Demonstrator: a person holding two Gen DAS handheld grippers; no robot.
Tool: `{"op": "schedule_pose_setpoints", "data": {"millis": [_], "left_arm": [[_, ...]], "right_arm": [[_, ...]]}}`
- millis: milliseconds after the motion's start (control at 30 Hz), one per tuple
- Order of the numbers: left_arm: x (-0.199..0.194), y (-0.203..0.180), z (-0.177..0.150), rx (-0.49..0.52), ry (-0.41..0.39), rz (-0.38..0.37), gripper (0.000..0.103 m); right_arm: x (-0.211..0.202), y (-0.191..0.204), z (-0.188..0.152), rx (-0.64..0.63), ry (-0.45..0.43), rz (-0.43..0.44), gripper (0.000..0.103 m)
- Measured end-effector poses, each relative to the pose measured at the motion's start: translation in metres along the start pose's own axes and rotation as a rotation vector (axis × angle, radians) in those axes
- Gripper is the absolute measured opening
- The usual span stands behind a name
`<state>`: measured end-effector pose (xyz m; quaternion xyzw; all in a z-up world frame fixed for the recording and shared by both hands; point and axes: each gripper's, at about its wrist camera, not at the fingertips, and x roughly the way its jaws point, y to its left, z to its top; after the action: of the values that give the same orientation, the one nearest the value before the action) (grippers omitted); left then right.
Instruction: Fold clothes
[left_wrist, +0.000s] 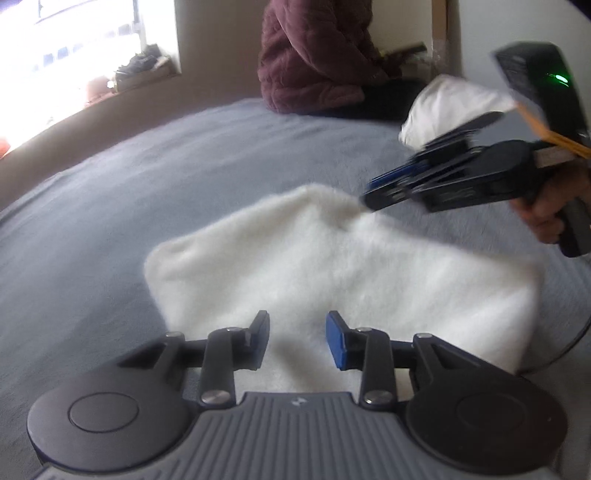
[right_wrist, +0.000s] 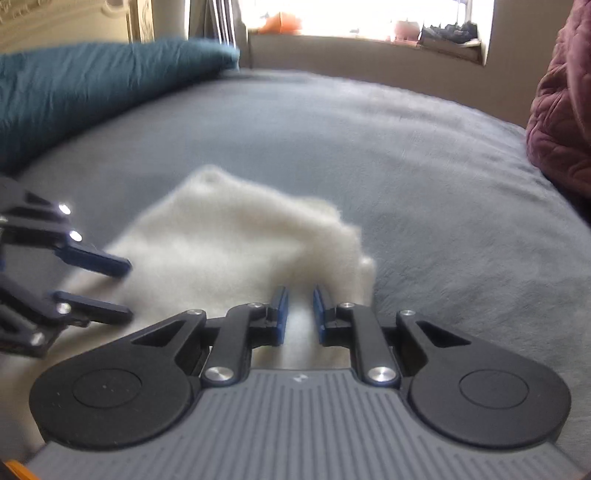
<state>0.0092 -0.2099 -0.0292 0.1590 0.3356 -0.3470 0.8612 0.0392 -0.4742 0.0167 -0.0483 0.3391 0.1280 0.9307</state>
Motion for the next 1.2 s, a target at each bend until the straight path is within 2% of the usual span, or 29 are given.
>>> {"op": "schedule_pose_setpoints", "data": {"millis": [33, 100, 167, 233, 300, 367, 433, 533, 600, 667, 700, 767, 833, 933, 1033, 1167, 1200], "left_arm": [[-0.009, 0.001, 0.0, -0.006, -0.022, -0.009, 0.035], [-0.024, -0.007, -0.003, 0.029, -0.048, -0.038, 0.035], [-0.036, -0.018, -0.009, 0.089, -0.07, -0.072, 0.036], [-0.028, -0.036, -0.022, 0.154, -0.049, -0.08, 0.036], [-0.019, -0.055, -0.035, 0.219, -0.027, -0.087, 0.034], [-0.012, -0.069, -0.044, 0.263, -0.027, -0.089, 0.035], [-0.008, -0.074, -0.038, 0.249, -0.021, -0.08, 0.035], [-0.005, -0.07, -0.033, 0.214, -0.004, -0.087, 0.035], [-0.005, -0.07, -0.035, 0.206, -0.007, -0.083, 0.035], [-0.004, -0.072, -0.037, 0.199, -0.014, -0.076, 0.035], [-0.004, -0.072, -0.037, 0.197, -0.016, -0.078, 0.035], [-0.004, -0.076, -0.037, 0.203, -0.021, -0.088, 0.035], [-0.004, -0.077, -0.038, 0.209, -0.023, -0.076, 0.036], [-0.007, -0.077, -0.04, 0.207, -0.024, -0.072, 0.036], [-0.007, -0.077, -0.04, 0.195, -0.024, -0.072, 0.036], [-0.007, -0.078, -0.04, 0.184, -0.039, -0.084, 0.039], [-0.007, -0.079, -0.04, 0.184, -0.041, -0.076, 0.039]], "right_arm": [[-0.015, 0.001, 0.002, -0.011, -0.021, -0.018, 0.015], [-0.051, 0.006, 0.0, -0.014, -0.074, 0.006, 0.015], [-0.084, 0.015, -0.005, -0.029, -0.115, 0.075, 0.015], [-0.104, 0.029, -0.017, -0.088, -0.115, 0.155, 0.015], [-0.096, 0.042, -0.035, -0.145, -0.014, 0.198, 0.013], [-0.063, 0.058, -0.066, -0.255, 0.144, 0.124, 0.013], [-0.057, 0.068, -0.084, -0.318, 0.112, 0.076, 0.013], [-0.068, 0.071, -0.066, -0.286, 0.134, 0.051, 0.013], [-0.089, 0.085, -0.057, -0.376, 0.096, 0.074, 0.015], [-0.1, 0.093, -0.055, -0.419, 0.081, 0.138, 0.013], [-0.095, 0.094, -0.063, -0.45, 0.114, 0.123, 0.013], [-0.079, 0.088, -0.09, -0.521, 0.221, 0.037, 0.011], [-0.083, 0.069, -0.087, -0.363, 0.213, 0.073, 0.01], [-0.103, 0.069, -0.061, -0.335, 0.147, 0.03, 0.009], [-0.112, 0.074, -0.037, -0.302, 0.049, 0.08, 0.009], [-0.07, 0.069, -0.064, -0.445, 0.166, 0.042, 0.007], [-0.07, 0.062, -0.06, -0.399, 0.162, 0.052, 0.006]]}}
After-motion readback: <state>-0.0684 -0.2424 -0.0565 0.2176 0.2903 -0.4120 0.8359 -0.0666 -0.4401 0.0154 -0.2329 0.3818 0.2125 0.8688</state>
